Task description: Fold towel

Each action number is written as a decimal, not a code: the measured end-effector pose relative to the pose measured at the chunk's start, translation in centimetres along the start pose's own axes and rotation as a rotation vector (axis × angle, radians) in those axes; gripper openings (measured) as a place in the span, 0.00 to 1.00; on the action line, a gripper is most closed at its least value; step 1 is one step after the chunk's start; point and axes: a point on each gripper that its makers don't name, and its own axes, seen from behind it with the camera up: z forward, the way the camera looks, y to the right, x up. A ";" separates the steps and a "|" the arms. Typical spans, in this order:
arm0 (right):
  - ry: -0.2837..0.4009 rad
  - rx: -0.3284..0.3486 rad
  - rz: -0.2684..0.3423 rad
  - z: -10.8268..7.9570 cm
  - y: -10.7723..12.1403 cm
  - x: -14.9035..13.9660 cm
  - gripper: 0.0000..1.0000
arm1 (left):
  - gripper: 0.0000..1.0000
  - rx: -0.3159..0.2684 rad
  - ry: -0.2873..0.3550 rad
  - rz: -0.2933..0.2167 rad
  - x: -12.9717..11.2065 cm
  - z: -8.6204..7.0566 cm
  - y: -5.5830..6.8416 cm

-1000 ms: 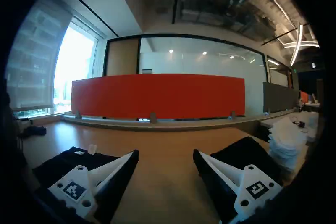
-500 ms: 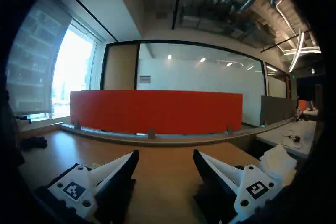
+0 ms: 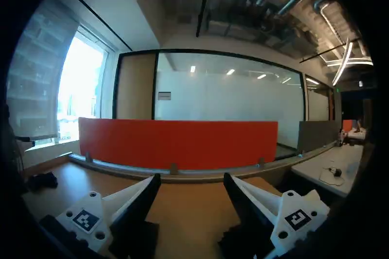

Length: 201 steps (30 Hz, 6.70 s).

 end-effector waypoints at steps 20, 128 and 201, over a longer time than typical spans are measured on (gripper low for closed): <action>-0.115 0.250 -0.125 0.7 -5.7 0.8 1.00 | 0.96 -0.185 -0.143 0.036 0.5 0.8 3.9; -0.767 0.579 -0.299 -11.8 -9.4 -32.3 1.00 | 0.97 -0.580 -0.841 0.267 -32.6 -9.1 12.6; -0.810 0.628 -0.249 -12.7 -10.3 -30.9 0.20 | 0.11 -0.515 -0.888 0.239 -30.9 -9.8 13.4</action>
